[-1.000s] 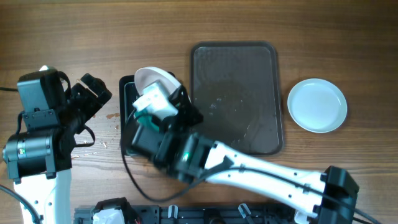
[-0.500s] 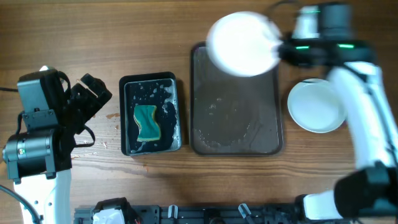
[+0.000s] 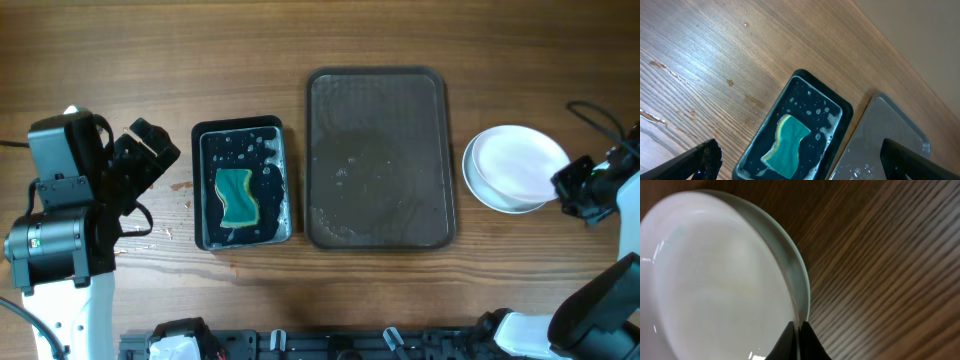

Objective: Clean dirty plates on tray and stack at the side
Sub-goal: 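Carry the plate rightward with the right gripper onto the plate stack, then release the plate on the stack and withdraw the right gripper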

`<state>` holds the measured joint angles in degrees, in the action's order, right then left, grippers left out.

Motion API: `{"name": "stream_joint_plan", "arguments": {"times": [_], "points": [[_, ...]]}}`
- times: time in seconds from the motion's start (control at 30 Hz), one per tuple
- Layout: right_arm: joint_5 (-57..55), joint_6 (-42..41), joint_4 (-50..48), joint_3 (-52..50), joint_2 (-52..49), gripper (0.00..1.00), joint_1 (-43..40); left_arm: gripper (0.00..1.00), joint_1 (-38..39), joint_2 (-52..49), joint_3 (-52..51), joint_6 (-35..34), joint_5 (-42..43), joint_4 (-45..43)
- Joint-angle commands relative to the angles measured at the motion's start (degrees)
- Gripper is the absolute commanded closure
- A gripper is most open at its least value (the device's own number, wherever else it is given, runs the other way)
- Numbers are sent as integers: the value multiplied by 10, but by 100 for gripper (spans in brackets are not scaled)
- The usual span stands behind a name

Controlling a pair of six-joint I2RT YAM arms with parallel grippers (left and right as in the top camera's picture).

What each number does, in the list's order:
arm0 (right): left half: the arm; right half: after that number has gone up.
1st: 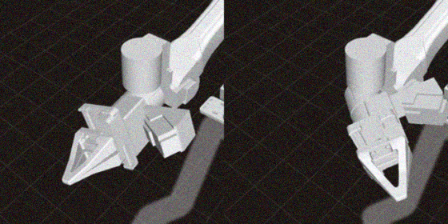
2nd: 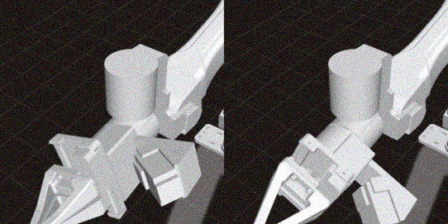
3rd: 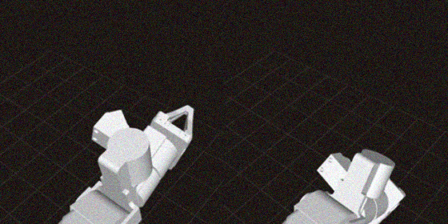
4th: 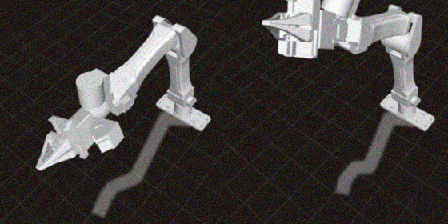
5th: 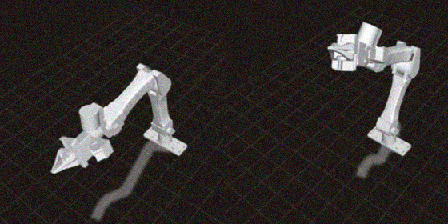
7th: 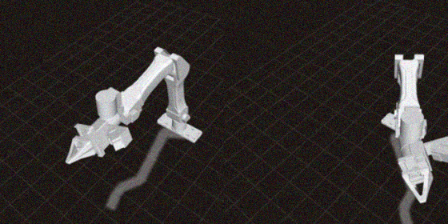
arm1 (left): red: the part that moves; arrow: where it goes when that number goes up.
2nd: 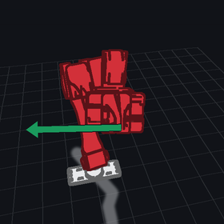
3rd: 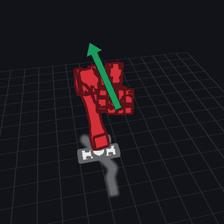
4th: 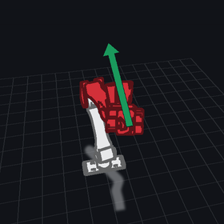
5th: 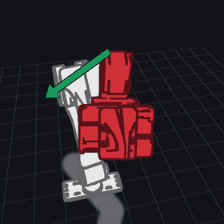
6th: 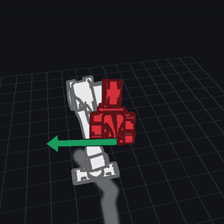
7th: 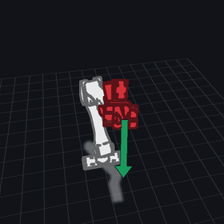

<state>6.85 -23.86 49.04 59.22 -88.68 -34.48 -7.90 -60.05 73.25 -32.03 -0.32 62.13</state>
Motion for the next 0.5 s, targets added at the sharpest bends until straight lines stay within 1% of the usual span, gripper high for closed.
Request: {"name": "stream_joint_plan", "arguments": {"times": [0.0,0.03,0.07,0.1,0.2,0.27,0.33,0.4,0.47], "points": [[-6,12,-17,-13,2,62,3,0,-3,-1,8,-2,0,-1],[12,24,-15,-8,6,57,3,0,-3,-1,8,-2,0,-1],[40,40,-7,0,14,47,4,0,-3,-1,8,-2,0,-1],[73,54,7,12,29,43,7,0,-3,-1,8,-2,0,-1],[151,83,56,53,85,42,22,0,-3,-1,8,-2,0,-1],[241,135,108,89,140,43,42,0,-3,-1,8,-2,0,-1],[296,180,146,111,199,44,75,0,-3,-1,8,-1,0,-1],[345,240,178,116,283,45,138,0,-3,-1,8,-1,0,-1],[355,250,200,116,331,43,177,0,-3,-1,8,-2,0,-1]]}}
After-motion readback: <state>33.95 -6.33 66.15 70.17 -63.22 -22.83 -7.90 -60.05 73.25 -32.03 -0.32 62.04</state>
